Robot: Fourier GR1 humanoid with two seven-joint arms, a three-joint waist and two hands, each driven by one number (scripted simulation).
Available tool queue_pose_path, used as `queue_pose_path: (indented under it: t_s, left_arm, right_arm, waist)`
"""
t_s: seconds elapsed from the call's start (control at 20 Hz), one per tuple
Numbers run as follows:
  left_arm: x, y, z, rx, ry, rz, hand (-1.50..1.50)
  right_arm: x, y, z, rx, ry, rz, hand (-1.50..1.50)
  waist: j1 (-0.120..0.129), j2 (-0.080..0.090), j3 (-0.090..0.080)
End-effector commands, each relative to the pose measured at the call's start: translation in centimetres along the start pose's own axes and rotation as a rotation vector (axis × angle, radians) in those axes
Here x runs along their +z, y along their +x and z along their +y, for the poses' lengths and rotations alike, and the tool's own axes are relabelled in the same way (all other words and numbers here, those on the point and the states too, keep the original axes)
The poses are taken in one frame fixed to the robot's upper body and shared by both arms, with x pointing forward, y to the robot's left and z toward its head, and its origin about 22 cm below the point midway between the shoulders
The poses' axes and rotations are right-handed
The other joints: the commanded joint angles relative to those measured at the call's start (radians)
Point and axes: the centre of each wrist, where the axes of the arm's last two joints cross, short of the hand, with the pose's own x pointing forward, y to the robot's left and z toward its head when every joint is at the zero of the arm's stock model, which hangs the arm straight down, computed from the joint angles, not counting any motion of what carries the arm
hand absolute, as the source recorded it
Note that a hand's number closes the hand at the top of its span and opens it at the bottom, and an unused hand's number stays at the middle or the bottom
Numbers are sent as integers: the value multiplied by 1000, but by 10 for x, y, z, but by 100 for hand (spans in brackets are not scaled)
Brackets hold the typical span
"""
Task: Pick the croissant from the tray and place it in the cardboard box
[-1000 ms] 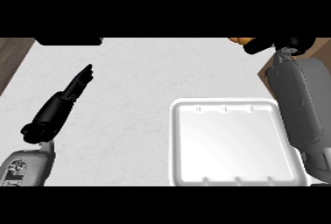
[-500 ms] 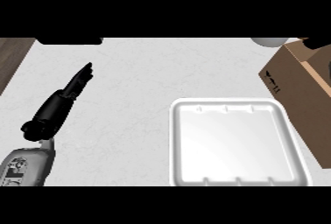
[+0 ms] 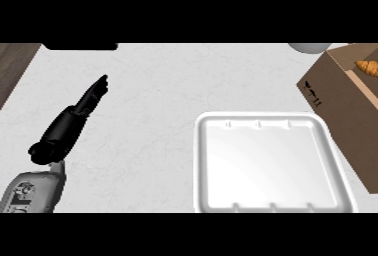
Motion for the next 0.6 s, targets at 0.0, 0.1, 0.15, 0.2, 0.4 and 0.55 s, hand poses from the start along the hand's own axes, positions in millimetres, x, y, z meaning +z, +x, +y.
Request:
queue_pose_path:
  t_s: [0.0,0.1,0.15,0.2,0.4,0.55]
  left_arm:
    - [-9,14,-7,8,-11,-4,0]
    - [-3,12,13,-9,10,-12,0]
    - [6,1,-3,-4,-12,-1,0]
    - [-7,17,-17,-2,-17,0,0]
    - [-17,17,12,-22,8,-9,0]
    - [2,7,-1,5,-7,-4,0]
  right_arm:
    - [-12,-35,4,-12,134,20,150]
    - [-13,-54,-8,73,217,41,150]
    - [-12,-57,4,94,248,51,150]
    - [-14,-58,-5,59,256,69,150]
    - [-12,-72,22,28,395,-33,-150]
    - [-14,-79,10,-50,361,-141,-150]
  waist:
    - [15,3,1]
    - [11,0,0]
    - [8,-1,0]
    - [6,-2,0]
    - [3,1,0]
    - [11,0,1]
